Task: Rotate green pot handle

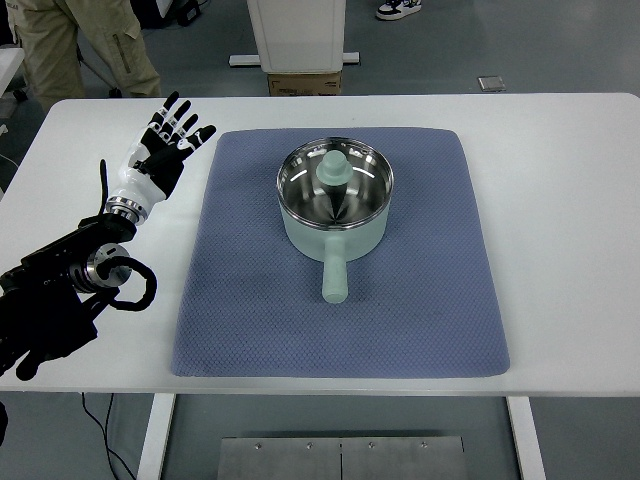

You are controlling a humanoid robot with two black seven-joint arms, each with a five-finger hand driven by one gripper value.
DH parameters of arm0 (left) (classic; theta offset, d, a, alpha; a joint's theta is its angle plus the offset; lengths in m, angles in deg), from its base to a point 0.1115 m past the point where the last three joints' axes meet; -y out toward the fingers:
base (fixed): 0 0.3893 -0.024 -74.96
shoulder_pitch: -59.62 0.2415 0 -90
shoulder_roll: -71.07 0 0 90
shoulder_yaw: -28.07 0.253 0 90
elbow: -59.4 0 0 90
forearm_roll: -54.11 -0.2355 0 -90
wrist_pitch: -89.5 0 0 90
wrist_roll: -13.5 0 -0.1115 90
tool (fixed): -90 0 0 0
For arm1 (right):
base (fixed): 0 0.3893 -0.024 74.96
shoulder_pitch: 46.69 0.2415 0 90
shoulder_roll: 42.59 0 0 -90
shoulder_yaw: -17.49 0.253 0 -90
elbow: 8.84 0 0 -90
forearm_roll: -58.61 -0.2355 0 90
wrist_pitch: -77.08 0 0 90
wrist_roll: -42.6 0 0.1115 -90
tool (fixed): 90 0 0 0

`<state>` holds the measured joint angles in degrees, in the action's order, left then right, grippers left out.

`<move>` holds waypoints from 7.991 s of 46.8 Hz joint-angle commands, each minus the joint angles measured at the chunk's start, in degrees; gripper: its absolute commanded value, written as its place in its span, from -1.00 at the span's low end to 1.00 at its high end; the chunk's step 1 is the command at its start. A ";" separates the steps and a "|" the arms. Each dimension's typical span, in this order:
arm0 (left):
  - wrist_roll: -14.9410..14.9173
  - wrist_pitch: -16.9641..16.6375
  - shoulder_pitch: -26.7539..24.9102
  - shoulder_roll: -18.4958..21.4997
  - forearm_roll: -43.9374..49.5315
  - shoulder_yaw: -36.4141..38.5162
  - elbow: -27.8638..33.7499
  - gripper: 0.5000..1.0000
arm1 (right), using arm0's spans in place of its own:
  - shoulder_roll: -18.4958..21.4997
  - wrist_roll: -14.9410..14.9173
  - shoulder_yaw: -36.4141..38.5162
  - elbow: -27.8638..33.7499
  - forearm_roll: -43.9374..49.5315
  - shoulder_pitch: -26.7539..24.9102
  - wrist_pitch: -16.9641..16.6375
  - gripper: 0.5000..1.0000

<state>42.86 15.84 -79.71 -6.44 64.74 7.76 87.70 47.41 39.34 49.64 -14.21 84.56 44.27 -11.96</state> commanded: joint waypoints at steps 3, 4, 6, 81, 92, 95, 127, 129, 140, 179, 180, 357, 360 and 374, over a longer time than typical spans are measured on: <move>0.00 -0.09 -0.06 -0.01 0.00 0.01 0.00 1.00 | 0.00 0.00 0.02 0.00 -0.02 0.00 0.09 1.00; 0.00 -0.09 -0.06 -0.01 0.00 0.01 0.00 1.00 | 0.00 0.00 0.02 0.00 -0.02 0.00 0.00 1.00; 0.00 -0.09 -0.06 -0.01 0.00 0.01 0.00 1.00 | 0.00 0.00 0.02 0.00 -0.02 0.00 0.00 1.00; 0.17 -0.09 -0.32 -0.01 -0.09 -0.34 -0.09 1.00 | 0.00 0.00 0.02 0.00 -0.02 0.00 0.00 1.00; 0.26 0.00 -0.32 0.25 -0.09 -0.34 -0.09 1.00 | 0.00 0.00 0.02 0.00 -0.02 0.00 0.00 1.00; 0.26 0.00 -0.32 0.34 -0.09 -0.34 -0.09 1.00 | 0.00 0.00 0.02 0.00 -0.02 0.00 0.00 1.00; 0.35 2.11 -3.05 4.74 -3.07 -0.43 0.88 1.00 | 0.00 0.00 -0.07 0.00 -0.02 0.00 0.00 1.00; 0.35 2.11 -3.05 4.82 -4.13 -0.43 1.41 1.00 | 0.00 0.00 0.02 0.00 -0.02 0.00 0.00 1.00; 0.44 1.67 -2.96 7.55 -5.89 -2.01 8.00 1.00 | 0.00 0.00 0.02 0.00 -0.02 0.00 0.00 1.00; 2.02 1.41 -4.01 15.90 -21.35 -3.68 23.64 1.00 | 0.00 0.00 0.02 0.00 -0.02 0.00 0.00 1.00; 2.02 1.50 -4.10 16.07 -21.71 -3.68 23.99 1.00 | 0.00 0.00 0.02 0.00 -0.02 0.00 0.00 1.00; 1.32 10.02 -12.71 12.12 -82.62 4.75 45.27 1.00 | 0.00 0.00 0.02 0.00 -0.02 0.00 0.00 1.00; 1.32 10.02 -13.33 12.12 -83.23 4.75 45.18 1.00 | 0.00 0.00 0.02 0.00 -0.02 0.00 0.00 1.00; 1.32 10.02 -18.51 12.21 -84.73 7.30 45.09 1.00 | 0.00 0.00 -0.07 0.00 -0.02 0.00 0.00 1.00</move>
<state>44.17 25.87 -97.20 5.76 -19.93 14.49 132.79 47.41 39.34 49.65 -14.21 84.55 44.27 -11.94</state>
